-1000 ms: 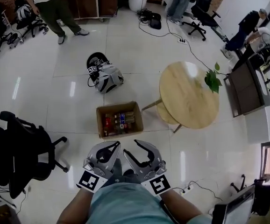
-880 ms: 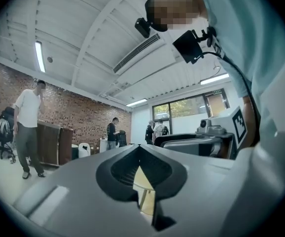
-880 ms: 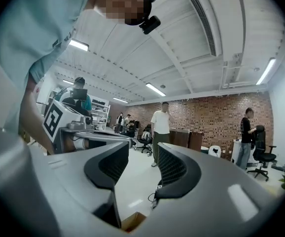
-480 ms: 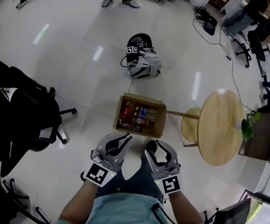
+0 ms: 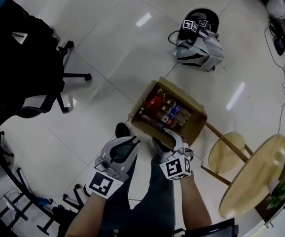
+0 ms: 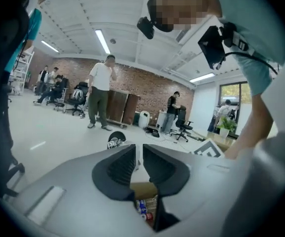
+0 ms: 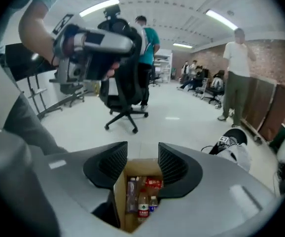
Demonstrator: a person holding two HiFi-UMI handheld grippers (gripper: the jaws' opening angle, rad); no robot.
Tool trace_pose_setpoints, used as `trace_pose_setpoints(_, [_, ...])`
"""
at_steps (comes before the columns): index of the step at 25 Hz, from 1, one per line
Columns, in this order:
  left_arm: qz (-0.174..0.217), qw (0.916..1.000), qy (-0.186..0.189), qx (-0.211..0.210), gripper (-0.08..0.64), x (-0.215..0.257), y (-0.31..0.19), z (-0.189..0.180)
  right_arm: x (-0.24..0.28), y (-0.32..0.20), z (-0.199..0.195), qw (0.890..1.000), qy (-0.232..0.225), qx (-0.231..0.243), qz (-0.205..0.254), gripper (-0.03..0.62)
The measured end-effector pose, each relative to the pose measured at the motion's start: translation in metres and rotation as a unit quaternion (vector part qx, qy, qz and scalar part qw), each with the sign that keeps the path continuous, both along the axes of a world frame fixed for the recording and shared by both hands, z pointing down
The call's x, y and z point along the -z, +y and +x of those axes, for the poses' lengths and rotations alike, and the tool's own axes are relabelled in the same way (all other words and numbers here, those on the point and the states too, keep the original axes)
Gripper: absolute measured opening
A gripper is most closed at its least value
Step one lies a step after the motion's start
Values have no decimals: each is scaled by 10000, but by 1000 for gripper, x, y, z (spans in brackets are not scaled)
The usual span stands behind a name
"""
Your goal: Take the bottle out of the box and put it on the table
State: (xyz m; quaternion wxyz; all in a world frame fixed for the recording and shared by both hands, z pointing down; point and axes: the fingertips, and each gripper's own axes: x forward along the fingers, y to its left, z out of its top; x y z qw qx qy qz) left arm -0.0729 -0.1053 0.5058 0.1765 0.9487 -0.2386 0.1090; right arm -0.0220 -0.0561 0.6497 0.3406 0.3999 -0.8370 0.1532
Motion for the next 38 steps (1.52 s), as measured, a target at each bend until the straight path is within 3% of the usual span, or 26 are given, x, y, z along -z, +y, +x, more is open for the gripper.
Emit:
trace_pose_setpoints(5, [-282, 9979, -336, 482, 55, -109, -14, -24, -185, 9, -1, 9889, 384, 677, -1265, 221])
trace_pose_setpoints(10, [-528, 9964, -647, 145, 55, -192, -10, -42, -317, 17, -15, 9678, 830, 1030, -2140, 257])
trace_pose_setpoints(13, [-540, 9960, -634, 328, 54, -224, -22, -57, -383, 22, -21, 9531, 1173, 1257, -2490, 268])
trace_pose_setpoints(17, [-629, 9936, -626, 694, 54, -259, -34, -76, -459, 41, -19, 9264, 1612, 1628, -2987, 293])
trace_pose_setpoints(20, [-629, 9930, -761, 649, 54, -279, -32, -84, -503, 58, -11, 9091, 1837, 1580, -3389, 304])
trace_pose_setpoints(26, [-566, 9925, -724, 809, 54, -288, -39, -97, -557, 61, -9, 8878, 2253, 1429, -3751, 331])
trace_pose_setpoints(29, [-466, 9933, -726, 766, 52, -290, -43, -96, -571, 56, -11, 8882, 2368, 1198, -3750, 335])
trace_pose_setpoints(32, [-346, 9942, -729, 708, 52, -290, -47, -94, -575, 51, -12, 9024, 2232, 947, -3561, 322])
trace_pose_setpoints(38, [-316, 9946, -747, 653, 51, -280, -40, -95, -565, 52, -11, 9056, 2102, 1037, -3536, 273])
